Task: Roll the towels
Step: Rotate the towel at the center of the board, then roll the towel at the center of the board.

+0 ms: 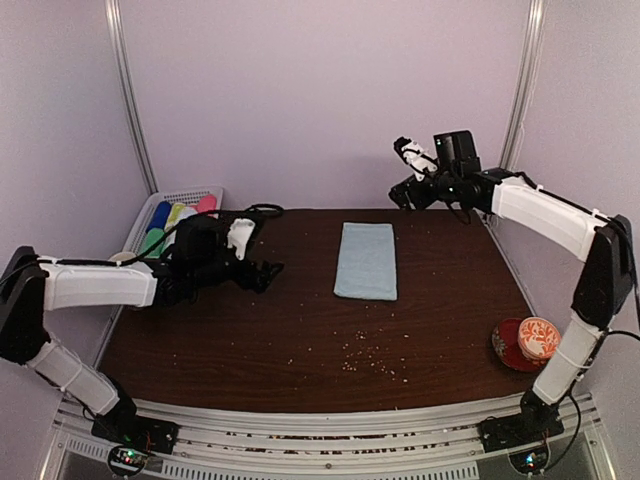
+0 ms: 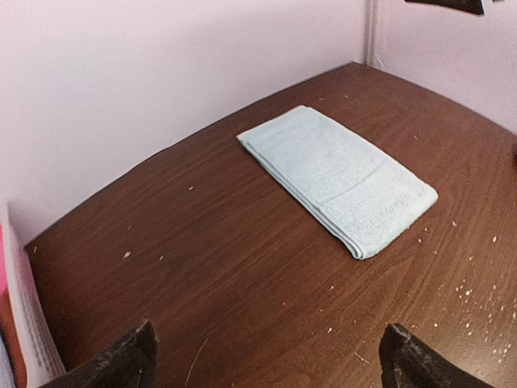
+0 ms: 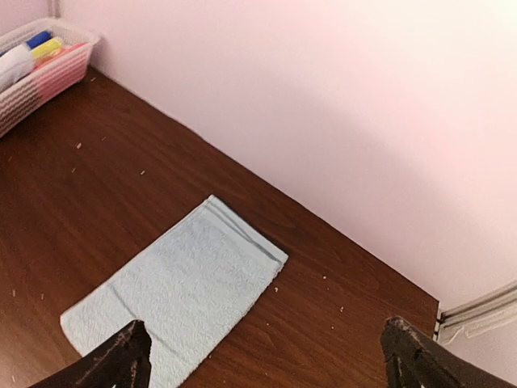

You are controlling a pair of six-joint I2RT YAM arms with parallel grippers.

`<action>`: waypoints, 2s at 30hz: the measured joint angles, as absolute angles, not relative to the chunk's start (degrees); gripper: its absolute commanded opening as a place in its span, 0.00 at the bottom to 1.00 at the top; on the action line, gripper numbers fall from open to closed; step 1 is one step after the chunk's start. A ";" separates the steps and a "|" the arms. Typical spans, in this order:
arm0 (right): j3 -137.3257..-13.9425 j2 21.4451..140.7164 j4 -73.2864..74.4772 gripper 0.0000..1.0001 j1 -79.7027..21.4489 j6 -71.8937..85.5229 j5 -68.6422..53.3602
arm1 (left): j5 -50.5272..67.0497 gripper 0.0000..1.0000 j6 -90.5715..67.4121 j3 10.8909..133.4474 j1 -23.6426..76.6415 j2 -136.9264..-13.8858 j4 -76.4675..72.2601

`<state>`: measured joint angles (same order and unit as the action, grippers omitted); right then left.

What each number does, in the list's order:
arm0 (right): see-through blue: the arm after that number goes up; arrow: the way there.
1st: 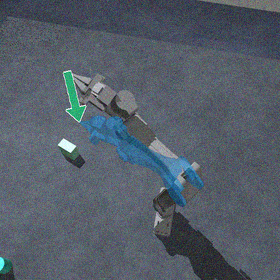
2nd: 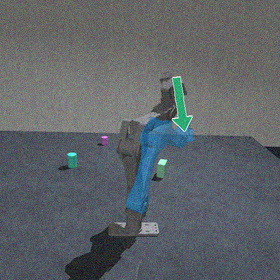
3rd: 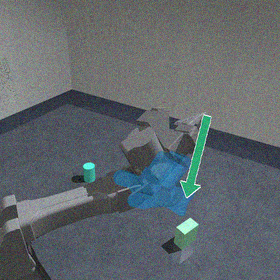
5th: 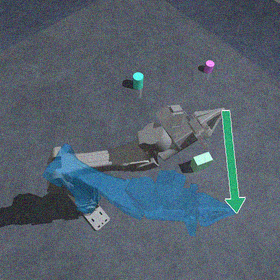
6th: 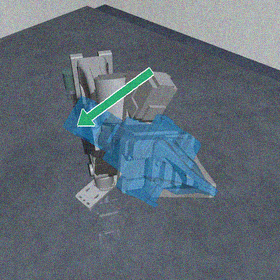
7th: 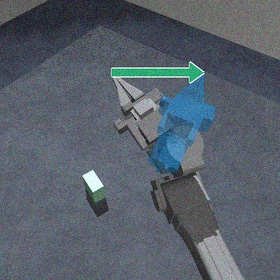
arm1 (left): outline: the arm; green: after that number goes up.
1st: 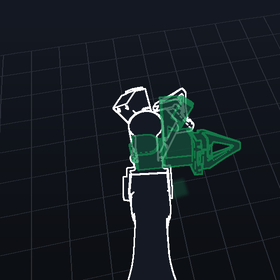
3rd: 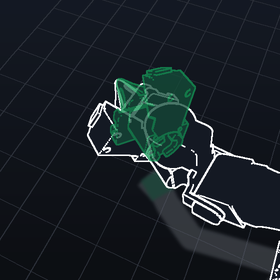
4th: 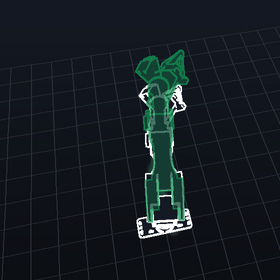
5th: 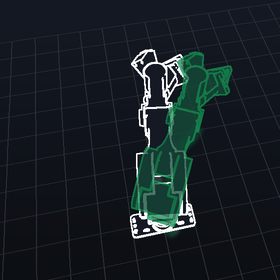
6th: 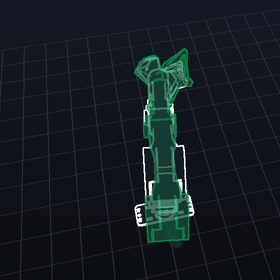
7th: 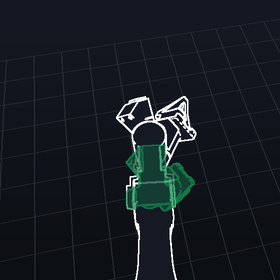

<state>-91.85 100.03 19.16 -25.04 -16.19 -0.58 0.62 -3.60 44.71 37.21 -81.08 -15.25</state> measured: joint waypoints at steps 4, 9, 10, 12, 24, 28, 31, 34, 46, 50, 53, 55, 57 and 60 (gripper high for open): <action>-77.45 92.40 14.41 0.98 -24.93 -24.21 -7.46 | 3.75 0.98 9.02 52.82 40.49 -90.91 -15.33; -64.38 91.02 13.91 0.98 -24.77 -32.67 -14.59 | 5.54 0.93 24.60 59.18 44.10 -100.82 -15.42; -62.98 90.78 14.02 0.98 -24.77 -33.52 -15.40 | 6.00 0.93 27.31 59.83 44.36 -102.30 -15.44; -61.21 89.89 14.04 0.98 -24.77 -34.76 -16.34 | 6.57 0.91 33.95 60.49 44.71 -105.30 -16.05; -52.75 77.60 10.72 1.00 -21.76 -38.46 -17.85 | 4.34 0.67 57.47 68.58 48.25 -119.35 -14.70; -52.45 77.03 10.35 1.00 -18.31 -37.91 -19.44 | 1.76 0.63 61.78 72.49 48.75 -122.32 -13.69; -52.45 76.77 10.13 1.00 -16.84 -37.41 -20.99 | -0.58 0.58 64.36 75.59 48.97 -124.46 -13.04; -52.23 76.27 9.43 1.00 -16.34 -37.10 -22.02 | -3.03 0.56 66.83 77.89 49.17 -125.89 -11.84; -51.70 76.12 9.02 1.00 -16.25 -37.15 -23.83 | -8.69 0.00 72.44 82.46 50.98 -130.65 -10.68; -49.63 76.05 7.38 1.00 -16.23 -38.92 -25.47 | -9.21 0.00 72.53 84.18 51.37 -131.81 -9.89; -46.13 75.94 6.55 1.00 -16.25 -43.62 -28.03 | -8.71 0.00 71.20 85.91 51.37 -132.00 -7.05; -43.51 75.94 6.39 1.00 -16.25 -47.94 -30.13 | -7.60 0.00 69.60 87.57 51.31 -132.22 -4.34; -40.88 75.94 6.17 1.00 -16.40 -51.81 -31.79 | -5.74 0.00 67.66 88.95 51.27 -132.25 -1.58; -38.11 76.09 5.23 0.99 -17.06 -56.99 -33.21 | -2.37 0.00 64.82 89.97 51.05 -132.20 0.82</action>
